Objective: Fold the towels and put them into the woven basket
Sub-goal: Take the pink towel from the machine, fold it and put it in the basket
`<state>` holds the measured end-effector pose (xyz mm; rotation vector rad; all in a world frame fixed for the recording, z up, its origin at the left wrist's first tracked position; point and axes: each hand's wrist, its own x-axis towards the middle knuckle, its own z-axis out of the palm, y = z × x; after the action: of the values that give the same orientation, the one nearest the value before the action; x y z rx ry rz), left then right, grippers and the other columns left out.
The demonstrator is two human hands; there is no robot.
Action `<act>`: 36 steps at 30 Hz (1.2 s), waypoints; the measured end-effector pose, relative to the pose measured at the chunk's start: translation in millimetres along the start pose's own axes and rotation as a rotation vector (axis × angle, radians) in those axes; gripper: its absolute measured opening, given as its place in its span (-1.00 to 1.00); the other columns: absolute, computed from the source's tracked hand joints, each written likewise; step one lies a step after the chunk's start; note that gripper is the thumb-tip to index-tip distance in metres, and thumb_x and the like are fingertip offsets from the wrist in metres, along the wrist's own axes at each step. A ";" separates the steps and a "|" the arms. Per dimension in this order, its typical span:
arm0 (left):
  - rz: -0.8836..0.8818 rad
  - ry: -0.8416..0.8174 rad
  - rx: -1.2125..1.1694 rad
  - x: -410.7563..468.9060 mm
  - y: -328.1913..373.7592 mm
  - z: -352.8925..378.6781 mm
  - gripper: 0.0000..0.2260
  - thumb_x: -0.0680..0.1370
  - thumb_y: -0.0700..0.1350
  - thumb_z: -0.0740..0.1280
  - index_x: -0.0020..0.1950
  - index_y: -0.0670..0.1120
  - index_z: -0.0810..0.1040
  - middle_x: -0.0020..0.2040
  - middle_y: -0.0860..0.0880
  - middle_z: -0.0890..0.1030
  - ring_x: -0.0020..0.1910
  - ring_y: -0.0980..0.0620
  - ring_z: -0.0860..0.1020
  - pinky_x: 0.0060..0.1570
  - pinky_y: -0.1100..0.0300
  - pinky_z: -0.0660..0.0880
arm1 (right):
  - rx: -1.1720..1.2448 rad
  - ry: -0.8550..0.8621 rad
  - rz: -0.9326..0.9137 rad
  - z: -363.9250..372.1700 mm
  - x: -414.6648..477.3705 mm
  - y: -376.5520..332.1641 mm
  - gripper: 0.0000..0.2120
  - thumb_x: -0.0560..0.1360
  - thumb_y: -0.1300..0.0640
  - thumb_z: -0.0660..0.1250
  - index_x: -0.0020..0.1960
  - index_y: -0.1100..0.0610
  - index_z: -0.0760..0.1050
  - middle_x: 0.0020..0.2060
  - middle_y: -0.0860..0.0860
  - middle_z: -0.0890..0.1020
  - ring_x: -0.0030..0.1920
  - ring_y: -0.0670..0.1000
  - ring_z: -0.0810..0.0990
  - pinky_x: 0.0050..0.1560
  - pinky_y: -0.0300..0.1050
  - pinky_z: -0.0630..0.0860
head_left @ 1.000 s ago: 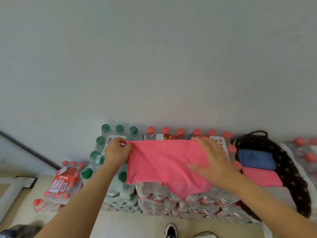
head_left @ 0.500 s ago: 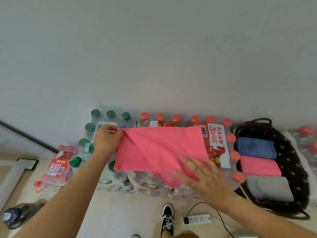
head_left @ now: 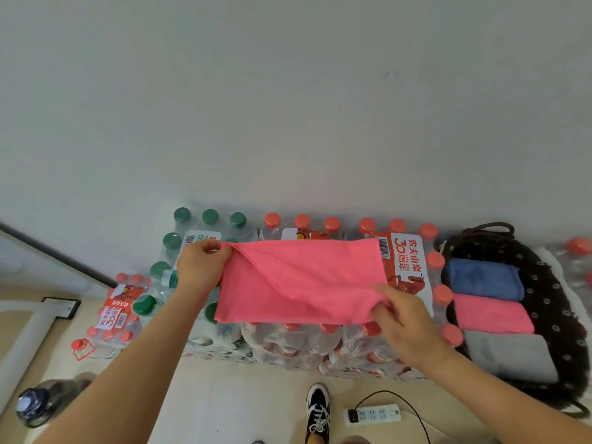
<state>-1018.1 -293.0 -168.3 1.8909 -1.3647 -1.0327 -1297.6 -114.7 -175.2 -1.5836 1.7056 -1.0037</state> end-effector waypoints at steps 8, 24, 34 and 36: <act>0.004 -0.006 0.037 -3.1 1.7 0.8 -0.91 0.49 -0.09 0.38 -0.21 0.06 0.58 -0.24 0.05 0.62 -0.18 -0.03 0.59 -0.04 -0.07 0.59 | 0.021 0.101 0.477 -12.5 41.7 -2.6 -0.77 0.47 0.06 0.40 0.08 0.00 0.42 -0.06 -0.15 0.55 -0.05 -0.09 0.54 -0.06 -0.03 0.52; 0.302 0.043 0.231 -41.2 -16.9 -2.6 -0.78 0.62 -0.16 0.18 0.24 0.06 0.33 -0.23 0.00 0.54 -0.27 -0.05 0.52 -0.25 0.04 0.39 | -0.387 0.286 0.394 1.8 50.0 7.7 -0.70 0.65 0.04 0.00 0.18 0.20 0.38 -0.02 0.25 0.61 -0.05 0.27 0.58 -0.04 0.16 0.52; 0.399 0.108 0.429 -18.0 -26.0 -24.3 -0.75 0.63 -0.16 0.17 0.24 -0.05 0.55 0.13 -0.11 0.60 -0.01 -0.08 0.53 -0.06 0.12 0.38 | -0.495 0.205 0.229 16.2 44.3 -6.2 -0.80 0.62 -0.03 0.02 0.05 0.08 0.31 -0.40 -0.07 0.48 -0.43 -0.01 0.51 -0.47 -0.15 0.37; 0.352 0.084 0.429 -10.0 -28.5 -28.9 -0.73 0.63 -0.10 0.17 0.30 -0.03 0.52 0.19 -0.10 0.58 0.08 -0.11 0.54 0.01 0.07 0.40 | -0.463 0.180 0.216 19.4 41.2 -9.1 -0.80 0.61 -0.06 0.11 0.13 0.04 0.29 -0.37 -0.08 0.51 -0.42 -0.05 0.53 -0.46 -0.13 0.44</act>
<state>-981.1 -274.3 -173.5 1.8552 -1.8964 -0.5087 -1281.1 -158.2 -175.2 -1.5664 2.3041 -0.6908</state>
